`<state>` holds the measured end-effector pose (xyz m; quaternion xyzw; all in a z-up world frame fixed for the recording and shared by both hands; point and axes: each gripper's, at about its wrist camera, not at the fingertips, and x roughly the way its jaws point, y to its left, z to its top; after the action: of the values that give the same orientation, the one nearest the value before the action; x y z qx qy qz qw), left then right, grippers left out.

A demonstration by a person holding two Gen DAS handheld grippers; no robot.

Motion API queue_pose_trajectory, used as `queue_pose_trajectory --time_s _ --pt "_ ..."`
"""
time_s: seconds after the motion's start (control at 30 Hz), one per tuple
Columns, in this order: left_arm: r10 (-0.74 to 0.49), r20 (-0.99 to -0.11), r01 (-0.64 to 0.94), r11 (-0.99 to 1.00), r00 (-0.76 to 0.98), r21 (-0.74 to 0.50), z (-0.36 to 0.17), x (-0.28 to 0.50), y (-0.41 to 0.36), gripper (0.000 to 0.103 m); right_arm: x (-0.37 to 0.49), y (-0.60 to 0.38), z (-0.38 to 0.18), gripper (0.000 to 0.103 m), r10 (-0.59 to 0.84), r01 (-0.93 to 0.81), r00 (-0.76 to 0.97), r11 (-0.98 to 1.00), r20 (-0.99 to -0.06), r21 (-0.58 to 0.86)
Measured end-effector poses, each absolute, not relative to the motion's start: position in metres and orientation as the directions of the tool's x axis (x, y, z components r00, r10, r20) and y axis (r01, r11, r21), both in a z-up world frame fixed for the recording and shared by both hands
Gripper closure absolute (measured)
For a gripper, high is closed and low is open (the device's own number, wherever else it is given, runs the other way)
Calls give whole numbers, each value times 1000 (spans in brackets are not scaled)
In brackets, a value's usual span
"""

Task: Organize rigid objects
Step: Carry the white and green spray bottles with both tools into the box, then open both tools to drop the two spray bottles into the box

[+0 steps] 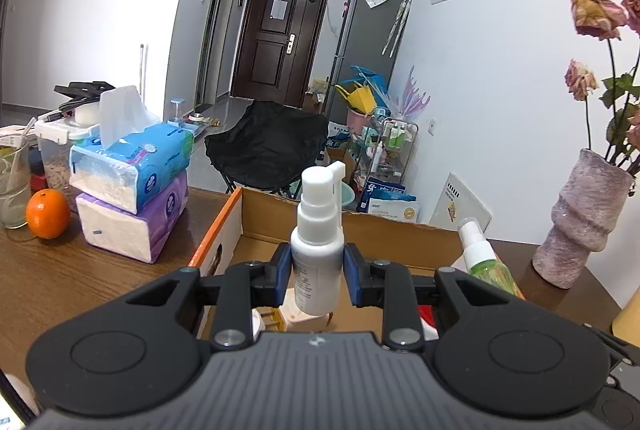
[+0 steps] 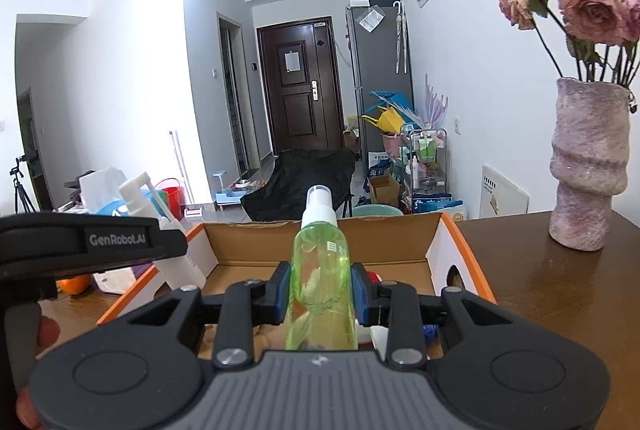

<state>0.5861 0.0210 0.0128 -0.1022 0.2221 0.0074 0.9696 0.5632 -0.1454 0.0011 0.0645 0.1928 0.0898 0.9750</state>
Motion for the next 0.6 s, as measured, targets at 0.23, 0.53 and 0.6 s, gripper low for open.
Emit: queue_pose_trajectory --time_s 0.23,0.53,0.6 --pt "-9 -449 -79 981 894 -177 6 612 25 74 594 -138 -1 73 204 -151 900 975 -385 164" --pt "29 -460 -114 981 888 -158 1 631 38 74 622 -124 -10 73 205 -157 888 977 -411 147" --pt "34 -463 -120 980 886 -159 1 632 41 74 624 -122 -13 73 204 -158 885 977 -419 141"
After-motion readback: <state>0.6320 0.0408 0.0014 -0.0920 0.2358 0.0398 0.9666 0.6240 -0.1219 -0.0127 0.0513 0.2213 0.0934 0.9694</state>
